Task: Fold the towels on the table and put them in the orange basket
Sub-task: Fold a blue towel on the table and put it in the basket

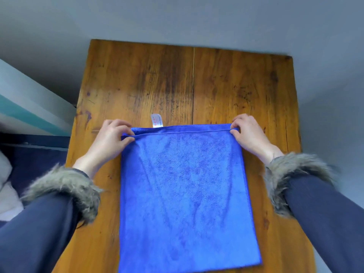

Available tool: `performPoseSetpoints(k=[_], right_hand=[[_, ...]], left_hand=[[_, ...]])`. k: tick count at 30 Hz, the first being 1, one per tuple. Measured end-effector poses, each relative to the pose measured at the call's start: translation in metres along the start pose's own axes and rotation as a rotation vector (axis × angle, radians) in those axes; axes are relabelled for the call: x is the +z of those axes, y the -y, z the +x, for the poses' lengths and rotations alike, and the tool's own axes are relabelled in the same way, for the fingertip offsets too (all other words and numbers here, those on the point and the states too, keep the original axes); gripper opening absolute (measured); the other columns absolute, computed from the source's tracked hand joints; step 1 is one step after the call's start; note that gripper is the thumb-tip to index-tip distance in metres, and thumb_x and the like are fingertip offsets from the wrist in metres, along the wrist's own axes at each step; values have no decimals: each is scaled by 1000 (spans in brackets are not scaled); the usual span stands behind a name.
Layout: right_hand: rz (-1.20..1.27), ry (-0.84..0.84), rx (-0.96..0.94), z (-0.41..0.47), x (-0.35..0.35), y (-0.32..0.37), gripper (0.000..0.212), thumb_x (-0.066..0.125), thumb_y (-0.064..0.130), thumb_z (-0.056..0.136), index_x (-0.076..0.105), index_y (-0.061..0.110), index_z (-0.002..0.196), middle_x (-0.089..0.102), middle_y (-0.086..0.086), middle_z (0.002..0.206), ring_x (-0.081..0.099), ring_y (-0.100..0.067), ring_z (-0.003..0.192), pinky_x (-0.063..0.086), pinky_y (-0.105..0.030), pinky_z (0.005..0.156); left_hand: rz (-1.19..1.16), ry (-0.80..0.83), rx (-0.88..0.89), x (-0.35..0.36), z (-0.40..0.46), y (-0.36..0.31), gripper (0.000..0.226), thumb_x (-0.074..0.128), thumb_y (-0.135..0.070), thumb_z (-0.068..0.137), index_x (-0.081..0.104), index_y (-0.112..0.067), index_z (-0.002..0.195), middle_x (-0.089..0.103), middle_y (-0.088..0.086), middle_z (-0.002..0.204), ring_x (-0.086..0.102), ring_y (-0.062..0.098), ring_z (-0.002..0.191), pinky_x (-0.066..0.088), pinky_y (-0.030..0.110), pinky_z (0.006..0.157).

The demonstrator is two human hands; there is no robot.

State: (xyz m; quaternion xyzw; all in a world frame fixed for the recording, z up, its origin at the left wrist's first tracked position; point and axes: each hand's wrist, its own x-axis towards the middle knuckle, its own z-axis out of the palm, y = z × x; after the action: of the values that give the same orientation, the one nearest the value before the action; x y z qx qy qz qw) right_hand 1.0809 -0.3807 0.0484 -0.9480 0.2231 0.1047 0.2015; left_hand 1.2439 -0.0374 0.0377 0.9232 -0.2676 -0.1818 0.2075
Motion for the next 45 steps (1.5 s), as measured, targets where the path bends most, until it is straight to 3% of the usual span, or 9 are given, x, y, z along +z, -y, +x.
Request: performPoseSetpoints(k=[3, 8, 13, 18, 27, 38, 45], right_hand=[[-33, 27, -21, 3, 1, 0, 12, 55, 14, 90, 63, 7, 95, 54, -9, 115, 46, -25, 109, 38, -37, 92], [-28, 133, 11, 8, -3, 0, 8, 60, 21, 88, 60, 12, 88, 52, -8, 111, 43, -25, 108, 36, -33, 87], [129, 215, 119, 7, -4, 3, 12, 63, 24, 86, 58, 15, 81, 47, -3, 100, 46, -20, 95, 34, -29, 79], [151, 232, 160, -3, -8, 0, 11, 63, 20, 87, 58, 13, 79, 56, -2, 91, 49, -20, 90, 34, -26, 73], [229, -19, 111, -17, -13, 7, 14, 62, 15, 85, 56, 11, 73, 59, -3, 84, 47, -19, 88, 31, -27, 73], [205, -91, 114, -6, -8, 6, 8, 63, 14, 85, 63, 13, 77, 59, -13, 103, 50, -27, 103, 32, -26, 81], [209, -22, 57, 10, 6, 6, 8, 63, 14, 86, 68, 8, 85, 58, -13, 106, 50, -26, 104, 34, -27, 86]], left_hand=[[31, 30, 23, 0, 2, -1, 8, 70, -16, 82, 70, -11, 88, 64, 7, 108, 42, 29, 107, 33, 33, 95], [-17, 145, 89, -6, 5, -15, 3, 70, -17, 82, 69, -16, 84, 58, -9, 122, 37, 23, 114, 32, 39, 99], [3, 166, 73, -10, 5, -23, 7, 68, -23, 84, 66, -16, 84, 58, -2, 94, 41, 20, 103, 33, 40, 92], [-91, 106, -23, -18, -6, -15, 3, 67, -17, 85, 65, -18, 82, 56, -2, 85, 52, 18, 85, 33, 28, 76], [-376, 29, -164, -31, -17, -13, 20, 69, -15, 83, 65, -30, 71, 65, -10, 80, 55, 4, 73, 41, 21, 62], [-314, -31, -187, -22, -24, -16, 6, 66, -17, 86, 66, -22, 83, 66, 0, 88, 58, 15, 86, 41, 27, 75], [-280, -20, -257, -11, -15, -9, 3, 66, -17, 85, 67, -19, 83, 68, 9, 92, 59, 25, 92, 44, 33, 80]])
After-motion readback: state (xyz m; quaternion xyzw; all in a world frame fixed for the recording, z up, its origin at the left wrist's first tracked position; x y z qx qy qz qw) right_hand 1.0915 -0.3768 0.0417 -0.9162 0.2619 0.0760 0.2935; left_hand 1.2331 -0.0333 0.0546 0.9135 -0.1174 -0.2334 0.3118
